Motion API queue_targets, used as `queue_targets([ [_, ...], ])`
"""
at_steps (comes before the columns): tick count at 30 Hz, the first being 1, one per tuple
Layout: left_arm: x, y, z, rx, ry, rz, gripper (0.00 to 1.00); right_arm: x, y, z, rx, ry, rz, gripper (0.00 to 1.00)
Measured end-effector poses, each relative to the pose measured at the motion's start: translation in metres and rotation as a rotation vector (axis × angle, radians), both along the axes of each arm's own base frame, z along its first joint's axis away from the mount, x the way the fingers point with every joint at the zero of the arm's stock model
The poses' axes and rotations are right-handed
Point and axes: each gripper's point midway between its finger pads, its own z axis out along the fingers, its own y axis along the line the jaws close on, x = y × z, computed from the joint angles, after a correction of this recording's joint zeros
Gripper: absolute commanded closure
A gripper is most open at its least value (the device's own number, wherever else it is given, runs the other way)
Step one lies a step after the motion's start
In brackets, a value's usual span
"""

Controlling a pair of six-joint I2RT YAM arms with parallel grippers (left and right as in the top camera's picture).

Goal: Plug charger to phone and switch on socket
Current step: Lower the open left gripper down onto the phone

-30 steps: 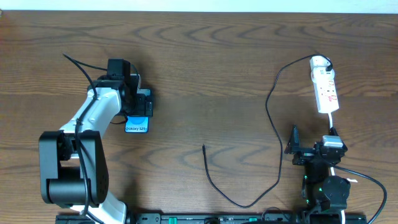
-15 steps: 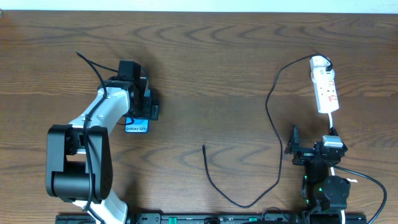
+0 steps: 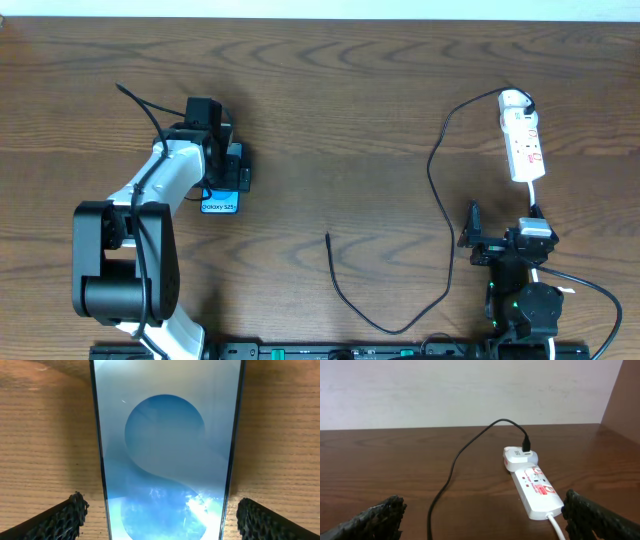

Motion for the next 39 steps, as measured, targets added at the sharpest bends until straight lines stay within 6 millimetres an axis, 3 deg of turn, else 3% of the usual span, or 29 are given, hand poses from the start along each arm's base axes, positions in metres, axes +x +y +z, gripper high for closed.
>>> queue_targets([
  [39, 0.001, 0.000, -0.010, -0.001, 0.015, 0.000, 0.02, 0.000, 0.000, 0.000, 0.000, 0.000, 0.000, 0.01],
])
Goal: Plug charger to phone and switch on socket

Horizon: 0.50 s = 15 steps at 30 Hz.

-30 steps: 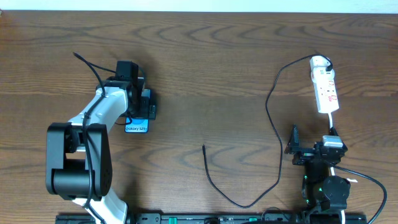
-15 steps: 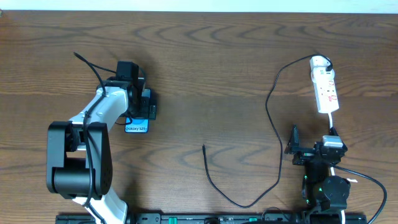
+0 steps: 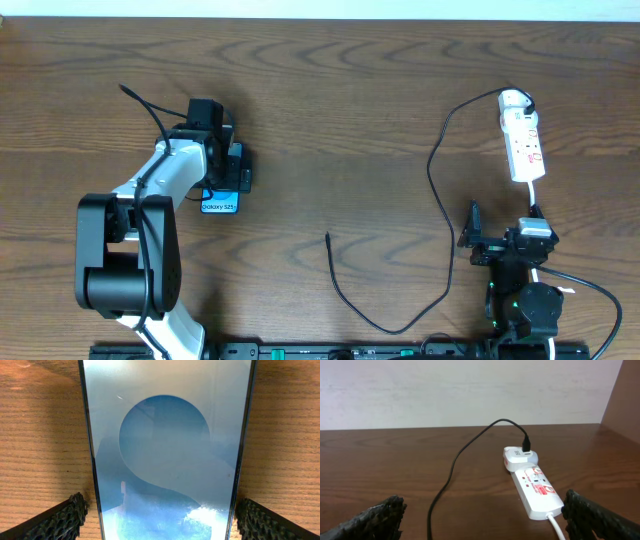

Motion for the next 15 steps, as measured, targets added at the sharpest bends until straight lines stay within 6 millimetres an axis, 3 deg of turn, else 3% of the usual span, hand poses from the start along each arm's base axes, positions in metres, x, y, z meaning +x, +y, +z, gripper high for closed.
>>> queue_targets([
  [15, 0.0001, -0.0043, -0.0017, -0.027, 0.003, 0.003, 0.02, 0.0000, 0.0000, 0.0000, 0.000, 0.000, 0.000, 0.01],
])
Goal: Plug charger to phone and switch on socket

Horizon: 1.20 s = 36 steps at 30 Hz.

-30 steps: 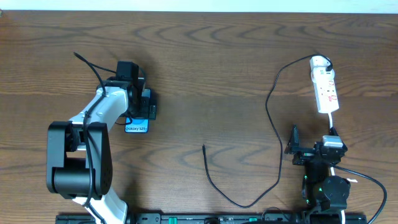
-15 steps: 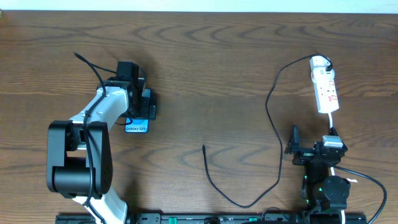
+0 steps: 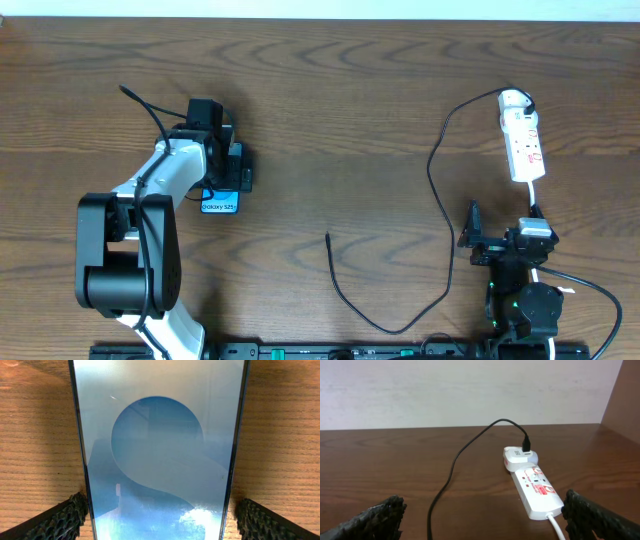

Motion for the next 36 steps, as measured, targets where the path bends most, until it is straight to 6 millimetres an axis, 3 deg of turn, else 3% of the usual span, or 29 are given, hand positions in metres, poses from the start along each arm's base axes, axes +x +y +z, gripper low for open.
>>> queue_targets([
  [36, 0.0009, -0.0017, -0.0020, -0.013, 0.011, 0.003, 0.02, 0.0000, 0.0000, 0.0000, 0.000, 0.000, 0.000, 0.01],
])
